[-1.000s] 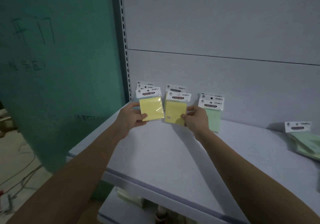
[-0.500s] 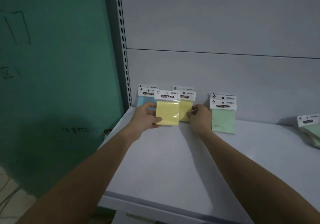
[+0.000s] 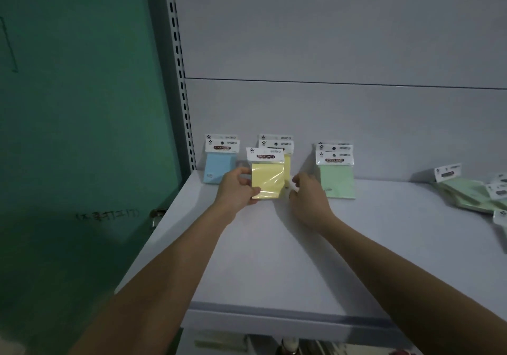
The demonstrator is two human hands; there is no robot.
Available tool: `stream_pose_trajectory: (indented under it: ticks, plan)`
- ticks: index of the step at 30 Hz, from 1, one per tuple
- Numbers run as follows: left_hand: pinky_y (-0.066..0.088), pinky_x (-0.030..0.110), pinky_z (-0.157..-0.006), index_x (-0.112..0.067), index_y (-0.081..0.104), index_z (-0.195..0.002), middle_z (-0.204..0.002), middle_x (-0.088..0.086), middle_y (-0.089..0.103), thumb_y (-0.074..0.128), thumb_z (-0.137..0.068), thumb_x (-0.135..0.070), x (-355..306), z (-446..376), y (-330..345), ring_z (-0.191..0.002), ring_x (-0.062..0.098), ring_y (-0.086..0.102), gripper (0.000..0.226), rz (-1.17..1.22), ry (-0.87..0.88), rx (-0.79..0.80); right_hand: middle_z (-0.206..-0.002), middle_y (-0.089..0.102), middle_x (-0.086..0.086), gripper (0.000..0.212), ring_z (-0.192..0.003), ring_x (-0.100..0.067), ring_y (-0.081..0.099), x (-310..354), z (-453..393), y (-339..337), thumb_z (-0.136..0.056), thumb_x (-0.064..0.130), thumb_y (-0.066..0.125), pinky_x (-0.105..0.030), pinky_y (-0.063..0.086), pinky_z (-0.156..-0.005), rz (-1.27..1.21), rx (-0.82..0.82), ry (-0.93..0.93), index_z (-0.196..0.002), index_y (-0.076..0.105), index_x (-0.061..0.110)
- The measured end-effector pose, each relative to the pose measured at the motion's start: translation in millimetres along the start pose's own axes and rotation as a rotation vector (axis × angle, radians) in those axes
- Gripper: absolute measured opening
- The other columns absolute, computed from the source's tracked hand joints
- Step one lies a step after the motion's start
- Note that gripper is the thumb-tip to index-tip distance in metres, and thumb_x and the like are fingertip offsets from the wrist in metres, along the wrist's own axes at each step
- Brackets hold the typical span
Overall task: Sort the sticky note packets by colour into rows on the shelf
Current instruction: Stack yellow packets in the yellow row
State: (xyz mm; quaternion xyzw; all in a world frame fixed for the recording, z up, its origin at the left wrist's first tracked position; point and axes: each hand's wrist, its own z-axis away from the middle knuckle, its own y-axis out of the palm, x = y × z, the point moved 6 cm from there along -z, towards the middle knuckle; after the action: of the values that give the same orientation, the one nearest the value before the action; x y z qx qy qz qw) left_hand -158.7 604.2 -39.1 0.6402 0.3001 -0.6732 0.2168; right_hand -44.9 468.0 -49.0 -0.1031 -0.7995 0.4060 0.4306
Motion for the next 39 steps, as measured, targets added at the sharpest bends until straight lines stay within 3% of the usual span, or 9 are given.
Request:
stream_pose_trajectory:
  ticks: [3,5,10,16,25,31,34,36,39]
  plan:
    - [0.058,0.033,-0.069,-0.006,0.054,-0.126,-0.088,0.008,0.060,0.063,-0.082,0.014,7,-4,4,-0.089,0.028,0.061,0.049,-0.023,0.013,-0.018,-0.126,0.054,-0.010,0.031,-0.113,-0.028,0.052,4,25,-1,-0.093,0.011,0.043,-0.036,0.046,-0.086,0.141,0.008,-0.080,-0.121,0.056,0.007]
    - [0.058,0.038,-0.074,-0.006,0.053,-0.128,-0.099,0.015,0.063,0.064,-0.082,0.011,11,-9,5,-0.091,0.029,0.062,0.050,-0.053,0.026,-0.059,-0.120,0.056,-0.007,0.031,-0.111,-0.028,0.052,5,41,1,-0.094,0.014,0.040,-0.039,0.048,-0.085,0.213,0.024,-0.102,-0.117,0.059,0.007]
    - [0.051,0.041,-0.090,-0.007,0.059,-0.116,-0.109,0.012,0.069,0.072,-0.080,-0.002,12,-22,9,-0.101,0.029,0.065,0.039,-0.290,0.073,-0.181,-0.117,0.060,-0.007,0.030,-0.110,-0.025,0.052,7,58,2,-0.095,0.025,0.042,-0.035,0.045,-0.089,0.248,0.051,-0.107,-0.110,0.061,0.006]
    - [0.044,0.029,-0.079,-0.006,0.064,-0.106,-0.108,0.010,0.070,0.067,-0.081,-0.002,8,-45,15,-0.101,0.028,0.064,0.026,-0.444,0.141,-0.191,-0.119,0.061,-0.006,0.029,-0.111,-0.025,0.053,10,60,0,-0.094,0.025,0.046,-0.038,0.045,-0.090,0.232,0.002,-0.083,-0.110,0.062,0.007]
    - [0.043,0.040,-0.086,-0.007,0.062,-0.096,-0.103,0.017,0.064,0.057,-0.076,-0.004,17,-54,28,-0.099,0.037,0.056,0.021,-0.564,0.311,-0.221,-0.124,0.062,0.001,0.032,-0.115,-0.020,0.055,9,57,-1,-0.092,0.023,0.047,-0.034,0.045,-0.094,0.212,-0.008,-0.059,-0.119,0.064,0.015]
    - [0.042,0.039,-0.088,-0.005,0.058,-0.111,-0.113,0.019,0.062,0.063,-0.080,-0.006,12,-41,26,-0.110,0.036,0.052,0.031,-0.570,0.264,-0.157,-0.121,0.064,0.001,0.031,-0.113,-0.021,0.056,7,55,-2,-0.090,0.022,0.049,-0.034,0.045,-0.094,0.177,0.018,-0.043,-0.116,0.067,0.017]
    - [0.039,0.040,-0.101,-0.004,0.045,-0.130,-0.128,0.020,0.050,0.068,-0.082,-0.016,5,-27,24,-0.123,0.035,0.044,0.054,-0.551,0.150,-0.173,-0.124,0.062,0.002,0.033,-0.112,-0.016,0.057,-1,49,-17,-0.091,0.023,0.053,-0.030,0.043,-0.097,-0.110,0.035,0.109,-0.122,0.064,0.022]
    - [0.038,0.042,-0.101,-0.009,0.041,-0.136,-0.135,0.016,0.045,0.067,-0.084,-0.023,-7,-12,29,-0.127,0.034,0.040,0.060,-0.618,0.184,-0.169,-0.130,0.061,0.002,0.034,-0.109,-0.014,0.058,-3,48,-30,-0.092,0.023,0.055,-0.029,0.044,-0.095,-0.308,0.078,0.163,-0.126,0.061,0.021]
    - [0.038,0.044,-0.100,-0.018,0.037,-0.142,-0.142,0.011,0.041,0.057,-0.090,-0.034,-24,15,49,-0.133,0.031,0.033,0.059,-0.779,0.264,-0.101,-0.131,0.059,0.002,0.036,-0.112,-0.014,0.056,-8,55,-54,-0.095,0.030,0.052,-0.026,0.041,-0.092,-0.265,0.173,0.121,-0.129,0.059,0.020]
